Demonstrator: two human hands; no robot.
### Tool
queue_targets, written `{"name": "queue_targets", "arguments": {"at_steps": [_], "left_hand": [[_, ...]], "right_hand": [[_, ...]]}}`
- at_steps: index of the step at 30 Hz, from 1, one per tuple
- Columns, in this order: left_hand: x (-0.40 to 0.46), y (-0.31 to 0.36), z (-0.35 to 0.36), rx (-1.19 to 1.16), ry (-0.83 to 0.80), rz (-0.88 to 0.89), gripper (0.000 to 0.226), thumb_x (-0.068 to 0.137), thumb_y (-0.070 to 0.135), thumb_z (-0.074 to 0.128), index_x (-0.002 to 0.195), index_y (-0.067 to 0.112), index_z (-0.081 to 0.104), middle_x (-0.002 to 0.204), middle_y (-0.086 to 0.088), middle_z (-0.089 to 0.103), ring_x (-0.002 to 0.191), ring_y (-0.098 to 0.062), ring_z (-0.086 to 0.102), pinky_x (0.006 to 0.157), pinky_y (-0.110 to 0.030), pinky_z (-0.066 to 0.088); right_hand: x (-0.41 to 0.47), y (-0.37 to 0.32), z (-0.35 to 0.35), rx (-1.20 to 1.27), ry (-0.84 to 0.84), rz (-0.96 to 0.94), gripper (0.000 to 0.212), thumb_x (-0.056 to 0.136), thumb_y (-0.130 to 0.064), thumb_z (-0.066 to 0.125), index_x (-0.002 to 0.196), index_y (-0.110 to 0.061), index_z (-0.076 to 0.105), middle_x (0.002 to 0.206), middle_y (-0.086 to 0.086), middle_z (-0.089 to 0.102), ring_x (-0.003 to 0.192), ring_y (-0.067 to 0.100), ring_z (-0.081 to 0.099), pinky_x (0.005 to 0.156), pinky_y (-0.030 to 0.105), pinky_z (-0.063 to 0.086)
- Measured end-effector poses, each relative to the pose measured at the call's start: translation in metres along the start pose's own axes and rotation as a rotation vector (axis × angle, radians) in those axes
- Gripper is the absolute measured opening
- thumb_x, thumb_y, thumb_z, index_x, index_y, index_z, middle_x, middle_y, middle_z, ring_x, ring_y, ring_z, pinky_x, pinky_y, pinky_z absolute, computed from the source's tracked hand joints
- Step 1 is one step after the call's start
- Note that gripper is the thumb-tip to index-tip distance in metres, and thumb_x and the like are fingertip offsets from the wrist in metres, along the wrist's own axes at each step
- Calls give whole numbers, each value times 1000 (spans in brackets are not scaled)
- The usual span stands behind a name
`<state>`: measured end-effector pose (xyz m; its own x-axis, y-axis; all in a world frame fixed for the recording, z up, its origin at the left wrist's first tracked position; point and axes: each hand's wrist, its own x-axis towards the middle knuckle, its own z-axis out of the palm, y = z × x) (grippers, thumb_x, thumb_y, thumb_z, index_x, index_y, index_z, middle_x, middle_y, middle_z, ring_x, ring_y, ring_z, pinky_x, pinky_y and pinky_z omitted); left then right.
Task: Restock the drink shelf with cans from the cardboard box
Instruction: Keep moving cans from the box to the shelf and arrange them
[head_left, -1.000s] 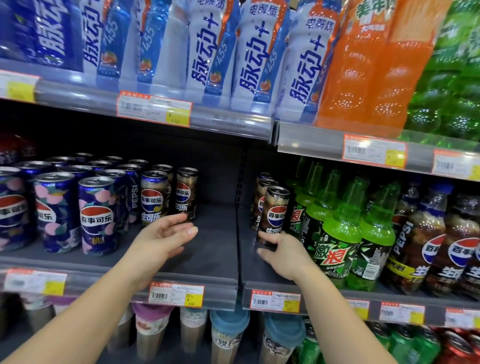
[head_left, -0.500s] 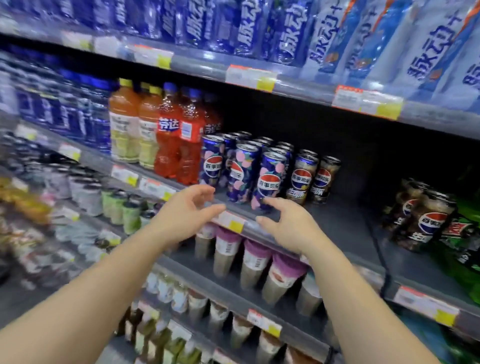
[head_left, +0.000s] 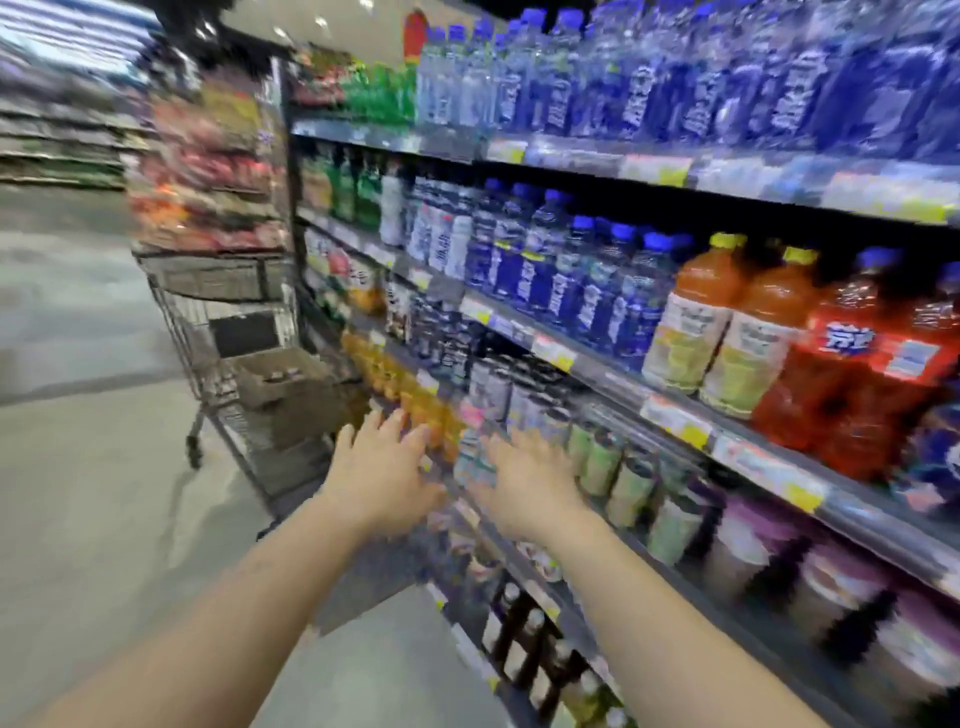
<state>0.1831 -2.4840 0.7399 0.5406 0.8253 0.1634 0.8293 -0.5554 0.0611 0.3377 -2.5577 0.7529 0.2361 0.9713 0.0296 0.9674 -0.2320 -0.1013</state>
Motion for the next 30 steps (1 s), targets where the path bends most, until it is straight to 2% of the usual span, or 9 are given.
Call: {"name": "queue_targets", "arguments": {"at_steps": [3,8,13,18,23,30], "left_hand": [[15,-66,15,-43,-24,-119,79,85,63,47,151,29,18,160,-6,13,147,-31,8,117,-51,11],[69,-176,40,-33,-91,-263,80,87,62,47,152,30,12,162,-7,2,148,-30,-3,118,-51,3],[136,-293,45,22,-72,-376,80,86,64,46,151,30,14,161,-6,8,148,-31,2,118,-53,8],[193,-396,37,-10,-40,-495,75,88,60,46,150,31,15,161,-5,6,148,-30,2,118,-53,6],[261,-498,55,-18,-32,-509,75,88,60,45,150,30,16,161,-6,9,147,-29,4,118,-53,7],[381,-641,78,-21,-45,-363,75,90,59,45,152,32,13,162,-4,3,149,-28,-1,119,-51,3]], "right_hand": [[60,-57,22,-1,11,-96,62,93,-52,47,149,-33,26,162,8,12,149,31,5,119,51,9],[174,-143,56,3,-1,-222,66,94,-54,45,151,-33,22,162,8,11,149,32,4,118,49,6],[301,-230,75,38,-32,-360,66,94,-54,46,151,-31,24,162,8,12,148,33,6,118,51,8],[402,-310,80,43,-48,-449,65,94,-53,46,151,-32,24,162,8,13,149,31,5,118,51,7],[500,-376,101,45,-62,-448,66,95,-53,45,152,-32,19,162,8,11,149,32,5,119,51,6],[641,-461,137,119,-22,-293,65,95,-51,45,152,-32,21,162,8,14,149,29,5,120,49,7]]}}
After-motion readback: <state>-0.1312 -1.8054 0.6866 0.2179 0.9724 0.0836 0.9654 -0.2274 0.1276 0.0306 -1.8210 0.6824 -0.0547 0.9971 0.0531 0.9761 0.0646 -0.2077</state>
